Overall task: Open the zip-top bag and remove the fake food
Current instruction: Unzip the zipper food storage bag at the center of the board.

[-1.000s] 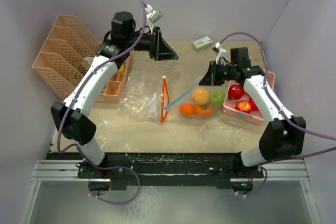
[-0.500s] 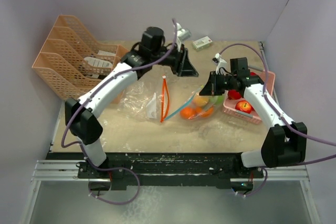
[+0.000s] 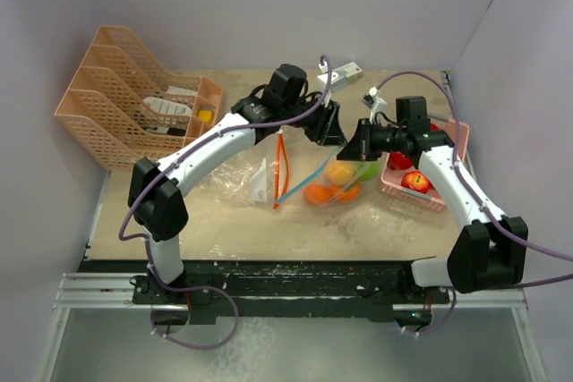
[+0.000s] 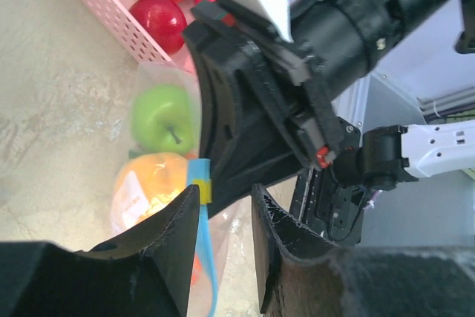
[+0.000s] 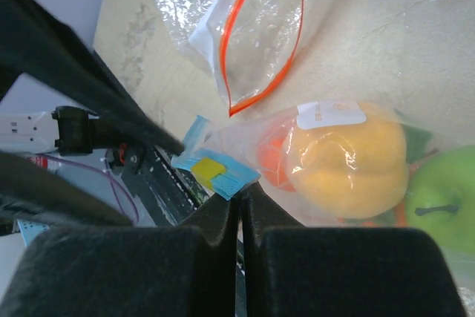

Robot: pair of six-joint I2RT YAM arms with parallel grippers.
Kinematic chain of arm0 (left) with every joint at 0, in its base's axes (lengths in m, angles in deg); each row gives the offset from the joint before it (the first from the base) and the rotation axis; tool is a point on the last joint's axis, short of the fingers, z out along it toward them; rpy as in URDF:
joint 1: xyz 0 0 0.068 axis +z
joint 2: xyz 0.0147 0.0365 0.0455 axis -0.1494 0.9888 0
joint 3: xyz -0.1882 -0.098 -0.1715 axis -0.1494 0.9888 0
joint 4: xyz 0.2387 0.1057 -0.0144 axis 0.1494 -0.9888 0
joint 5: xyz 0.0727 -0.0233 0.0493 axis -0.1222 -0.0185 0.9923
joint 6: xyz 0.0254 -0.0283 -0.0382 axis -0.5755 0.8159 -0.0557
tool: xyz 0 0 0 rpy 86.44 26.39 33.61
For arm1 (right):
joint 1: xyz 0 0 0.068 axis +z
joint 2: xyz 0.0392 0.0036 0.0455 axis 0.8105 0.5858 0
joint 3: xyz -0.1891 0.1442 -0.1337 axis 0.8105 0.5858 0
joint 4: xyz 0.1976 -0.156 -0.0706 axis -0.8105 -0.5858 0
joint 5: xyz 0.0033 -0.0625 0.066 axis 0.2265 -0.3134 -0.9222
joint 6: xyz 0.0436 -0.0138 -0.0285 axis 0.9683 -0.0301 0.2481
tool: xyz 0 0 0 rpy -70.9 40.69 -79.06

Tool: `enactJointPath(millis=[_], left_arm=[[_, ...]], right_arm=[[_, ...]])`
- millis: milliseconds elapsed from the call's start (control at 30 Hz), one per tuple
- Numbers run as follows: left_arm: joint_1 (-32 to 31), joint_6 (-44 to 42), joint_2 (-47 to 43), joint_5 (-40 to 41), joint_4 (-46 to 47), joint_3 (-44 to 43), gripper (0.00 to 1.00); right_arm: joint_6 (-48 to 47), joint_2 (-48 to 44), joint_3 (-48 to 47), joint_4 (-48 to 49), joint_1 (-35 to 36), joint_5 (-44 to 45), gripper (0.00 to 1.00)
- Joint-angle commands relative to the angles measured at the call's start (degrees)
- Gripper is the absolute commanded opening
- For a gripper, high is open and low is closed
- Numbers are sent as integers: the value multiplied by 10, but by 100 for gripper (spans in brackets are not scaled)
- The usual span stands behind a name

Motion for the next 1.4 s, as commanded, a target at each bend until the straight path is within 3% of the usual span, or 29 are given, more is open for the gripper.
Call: enactJointPath(millis=[0, 433, 867, 1233, 1267, 1367], left_arm=[[-7, -16, 9, 29, 10, -5, 37], [-25, -25, 38, 48, -12, -30, 33], [-25, 2, 34, 75, 29, -23, 31], [-25, -5, 28, 83, 23, -42, 43], [-25, -5, 27, 89, 22, -43, 41], [-24, -5, 24, 97, 25, -44, 18]], right_arm=[[15, -29, -24, 15, 3, -35, 0], [17, -40, -22, 15, 3, -42, 0], [-16, -48, -10, -12, 3, -61, 0], [-15, -41, -10, -4, 3, -64, 0], [-15, -41, -10, -4, 3, -64, 0], [-15, -41, -8, -4, 3, -63, 0]])
